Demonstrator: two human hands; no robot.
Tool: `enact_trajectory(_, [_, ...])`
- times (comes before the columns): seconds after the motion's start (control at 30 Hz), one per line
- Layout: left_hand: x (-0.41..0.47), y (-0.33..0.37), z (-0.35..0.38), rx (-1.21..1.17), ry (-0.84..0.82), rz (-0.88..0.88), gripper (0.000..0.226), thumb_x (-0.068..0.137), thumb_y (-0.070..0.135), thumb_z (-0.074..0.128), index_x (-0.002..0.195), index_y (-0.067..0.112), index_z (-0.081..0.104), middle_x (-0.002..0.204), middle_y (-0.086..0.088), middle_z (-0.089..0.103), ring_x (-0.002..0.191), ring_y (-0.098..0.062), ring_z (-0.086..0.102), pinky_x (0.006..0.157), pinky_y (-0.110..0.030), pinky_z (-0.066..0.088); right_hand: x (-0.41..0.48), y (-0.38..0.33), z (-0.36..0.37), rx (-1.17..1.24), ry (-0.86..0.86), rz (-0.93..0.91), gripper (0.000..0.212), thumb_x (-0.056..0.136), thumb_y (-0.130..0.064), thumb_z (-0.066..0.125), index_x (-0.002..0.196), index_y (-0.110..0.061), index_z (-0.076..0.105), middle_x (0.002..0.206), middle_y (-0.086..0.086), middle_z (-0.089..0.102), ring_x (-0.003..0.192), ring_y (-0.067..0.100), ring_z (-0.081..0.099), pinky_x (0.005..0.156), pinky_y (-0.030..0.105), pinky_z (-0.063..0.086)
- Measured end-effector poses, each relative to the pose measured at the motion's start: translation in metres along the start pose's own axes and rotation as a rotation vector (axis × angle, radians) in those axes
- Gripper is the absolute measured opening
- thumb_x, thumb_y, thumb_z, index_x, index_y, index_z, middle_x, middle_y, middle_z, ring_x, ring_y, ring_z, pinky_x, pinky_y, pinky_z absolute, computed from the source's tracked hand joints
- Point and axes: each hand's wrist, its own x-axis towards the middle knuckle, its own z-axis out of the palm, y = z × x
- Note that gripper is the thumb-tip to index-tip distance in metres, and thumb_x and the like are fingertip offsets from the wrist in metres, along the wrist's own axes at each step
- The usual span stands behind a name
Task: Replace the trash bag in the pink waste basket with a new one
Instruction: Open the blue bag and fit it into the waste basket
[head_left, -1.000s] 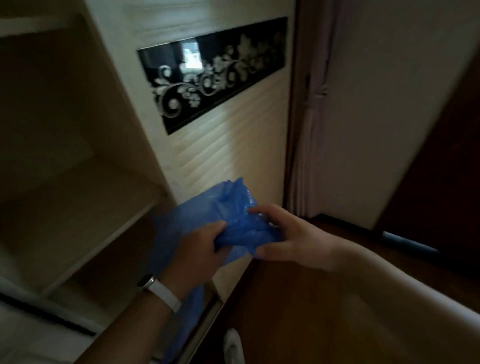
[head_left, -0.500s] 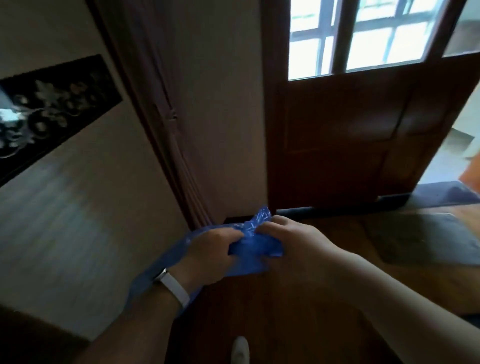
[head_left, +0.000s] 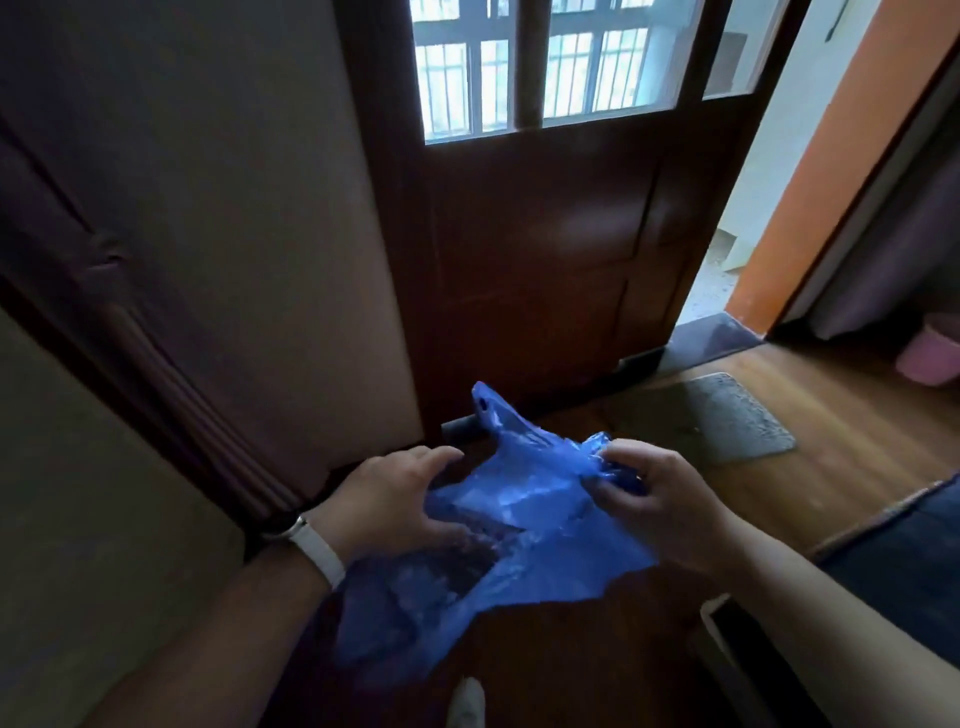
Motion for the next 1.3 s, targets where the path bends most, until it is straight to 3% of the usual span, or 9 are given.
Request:
enact_trajectory(0.2, [0.085,-0.043,0.018,-0.534,-0.383,0.044,0.091,0.057,0.071,0.079,0.134,0.053,0.035,0.118,0.026,0.064,0.108,0.005,0.060,0.098,-0.032,0.049,0.059,0.004,-0.021,0.190,0.193,0.164,0.027,0.083,-0.037,0.071,0.080,-0.011,0.068,0.064,0.009,0.063,0.055,0.012,0.056,0.050,0.028,0.044])
enact_trajectory(0.33, [0.135,-0.045,0.030,-0.323,-0.338,0.065,0.056,0.070,0.052,0.066,0.121,0.044,0.045,0.103,0.017,0.068,0.094,-0.006,0.064,0.085,-0.033,0.053,0.083,0.011,-0.036,0.199,0.378,0.227,0.015,0.087,-0.025,0.071,0.076,-0.015,0.067,0.061,0.002,0.062,0.055,0.012,0.056,0.052,0.028,0.044])
enact_trajectory(0.47, [0.181,-0.049,0.031,-0.342,-0.241,-0.013,0.015,0.074,0.039,0.060,0.084,0.028,0.059,0.080,0.010,0.067,0.073,-0.007,0.063,0.069,-0.032,0.054,0.095,0.026,-0.060,0.127,0.581,0.294,0.017,0.083,-0.036,0.069,0.080,-0.020,0.067,0.062,0.002,0.063,0.056,0.016,0.057,0.057,0.036,0.047])
enact_trajectory(0.7, [0.261,-0.035,0.024,-0.342,-0.307,-0.121,0.020,0.079,0.030,0.065,0.066,0.016,0.060,0.061,0.005,0.062,0.056,-0.008,0.056,0.052,-0.024,0.043,0.106,0.097,-0.112,-0.017,0.933,0.423,0.022,0.074,-0.052,0.061,0.081,-0.032,0.067,0.066,-0.008,0.066,0.063,0.026,0.060,0.066,0.059,0.054])
enact_trajectory(0.83, [0.299,0.002,0.011,-0.856,-0.243,-0.202,0.010,0.083,0.014,0.066,0.074,0.012,0.064,0.061,-0.005,0.065,0.053,-0.019,0.061,0.051,-0.028,0.047,0.117,0.149,-0.133,-0.134,0.958,0.456,0.022,0.074,-0.050,0.058,0.087,-0.032,0.058,0.076,-0.009,0.064,0.074,0.022,0.061,0.075,0.047,0.053])
enact_trajectory(0.93, [0.332,0.035,0.000,-1.180,-0.196,-0.245,0.015,0.087,-0.005,0.056,0.090,0.007,0.064,0.066,-0.010,0.066,0.049,-0.016,0.059,0.043,-0.020,0.045,0.133,0.183,-0.152,-0.181,0.942,0.416,0.025,0.081,-0.032,0.064,0.106,-0.031,0.058,0.095,-0.006,0.062,0.086,0.019,0.061,0.079,0.033,0.047])
enact_trajectory(1.03, [0.376,0.073,-0.012,-1.390,-0.180,-0.213,0.031,0.084,-0.012,0.051,0.106,0.007,0.063,0.080,-0.013,0.069,0.053,-0.018,0.063,0.046,-0.023,0.048,0.155,0.215,-0.180,-0.133,0.884,0.475,0.012,0.087,-0.018,0.066,0.095,-0.026,0.062,0.083,-0.006,0.065,0.077,0.018,0.060,0.073,0.029,0.043])
enact_trajectory(1.17, [0.441,0.123,-0.020,-1.407,-0.201,-0.168,0.045,0.075,-0.004,0.061,0.115,0.015,0.063,0.092,-0.012,0.071,0.062,-0.019,0.067,0.061,-0.029,0.051,0.167,0.254,-0.228,-0.053,0.826,0.508,0.012,0.087,-0.018,0.065,0.076,-0.021,0.060,0.065,-0.002,0.064,0.062,0.017,0.059,0.063,0.038,0.047])
enact_trajectory(1.3, [0.500,0.184,-0.015,-1.251,-0.093,-0.193,0.018,0.089,-0.004,0.057,0.101,0.007,0.065,0.075,-0.011,0.066,0.056,-0.016,0.058,0.052,-0.027,0.048,0.166,0.285,-0.282,-0.095,0.834,0.497,0.012,0.086,-0.016,0.065,0.075,-0.019,0.060,0.061,-0.004,0.059,0.057,0.013,0.054,0.060,0.035,0.044])
